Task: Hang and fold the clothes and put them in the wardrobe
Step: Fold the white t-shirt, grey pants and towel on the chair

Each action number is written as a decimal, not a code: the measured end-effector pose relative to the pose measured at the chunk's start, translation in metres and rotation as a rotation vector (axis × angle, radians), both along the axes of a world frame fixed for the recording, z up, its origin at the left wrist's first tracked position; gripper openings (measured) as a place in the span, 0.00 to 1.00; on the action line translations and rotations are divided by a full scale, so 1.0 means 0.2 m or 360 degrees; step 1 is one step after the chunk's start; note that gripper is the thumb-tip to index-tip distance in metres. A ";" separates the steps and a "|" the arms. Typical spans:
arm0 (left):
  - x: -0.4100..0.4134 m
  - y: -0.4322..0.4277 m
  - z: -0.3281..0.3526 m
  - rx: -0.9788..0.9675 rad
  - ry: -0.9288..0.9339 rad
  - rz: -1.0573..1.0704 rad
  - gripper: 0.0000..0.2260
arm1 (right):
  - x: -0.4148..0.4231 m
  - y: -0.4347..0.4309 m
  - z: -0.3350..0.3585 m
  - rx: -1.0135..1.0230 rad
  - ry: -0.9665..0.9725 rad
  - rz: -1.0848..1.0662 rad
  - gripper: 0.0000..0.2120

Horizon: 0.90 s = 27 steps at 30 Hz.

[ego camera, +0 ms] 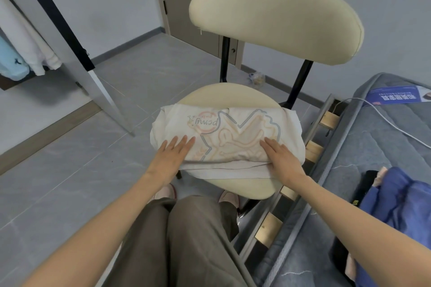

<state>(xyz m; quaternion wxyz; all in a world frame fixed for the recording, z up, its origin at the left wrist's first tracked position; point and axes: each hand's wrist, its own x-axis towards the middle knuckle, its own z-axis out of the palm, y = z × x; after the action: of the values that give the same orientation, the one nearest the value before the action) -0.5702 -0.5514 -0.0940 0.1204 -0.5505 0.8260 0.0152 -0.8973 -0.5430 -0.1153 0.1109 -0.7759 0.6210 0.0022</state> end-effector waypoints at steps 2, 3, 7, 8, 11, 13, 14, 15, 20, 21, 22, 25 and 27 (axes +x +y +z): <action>0.00 -0.01 0.02 0.0010 0.0058 0.0044 0.39 | -0.02 -0.02 0.01 0.0106 0.0058 0.0033 0.32; 0.00 -0.02 0.04 0.0014 0.0113 0.0081 0.39 | -0.02 -0.02 0.01 0.0178 0.0039 0.0050 0.34; -0.02 -0.07 0.09 -0.0005 0.0345 0.0174 0.36 | -0.01 -0.05 0.05 0.0351 -0.0123 0.0043 0.33; -0.03 -0.08 0.10 -0.0027 0.0403 0.0190 0.36 | -0.01 -0.05 0.05 0.0304 -0.0114 0.0043 0.31; -0.03 -0.08 0.11 -0.0089 0.0528 0.0205 0.35 | -0.01 -0.05 0.03 0.0159 -0.0035 0.0071 0.27; -0.02 -0.09 0.12 -0.0124 0.0611 0.0193 0.35 | -0.02 -0.05 0.01 0.0134 -0.0085 0.0022 0.26; -0.01 -0.09 0.13 -0.0148 0.0654 0.0180 0.35 | -0.02 -0.04 0.01 0.0122 -0.0090 0.0000 0.27; 0.00 -0.09 0.13 -0.0171 0.0687 0.0168 0.35 | -0.03 -0.04 0.01 0.0106 -0.0058 -0.0014 0.28; 0.04 -0.16 0.13 -0.0191 0.0791 0.0191 0.33 | -0.08 -0.08 0.09 0.0103 0.0044 -0.0151 0.26; 0.03 -0.18 0.15 -0.0210 0.0818 0.0224 0.32 | -0.08 -0.11 0.14 0.0091 0.0050 -0.0185 0.24; 0.02 -0.21 0.18 -0.0238 0.0840 0.0259 0.30 | -0.08 -0.14 0.19 0.0056 0.0059 -0.0212 0.24; 0.00 -0.28 0.30 -0.0339 0.0908 0.0311 0.28 | -0.10 -0.21 0.36 -0.0192 0.0034 -0.0255 0.25; 0.01 -0.29 0.36 -0.0414 0.0935 0.0286 0.28 | -0.11 -0.23 0.44 -0.0328 0.0039 -0.0248 0.26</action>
<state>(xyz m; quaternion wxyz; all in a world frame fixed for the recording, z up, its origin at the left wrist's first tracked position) -0.5684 -0.6100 -0.0211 -0.1959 -0.6039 0.7686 0.0783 -0.9198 -0.5883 -0.0264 0.0228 -0.7326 0.6776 -0.0607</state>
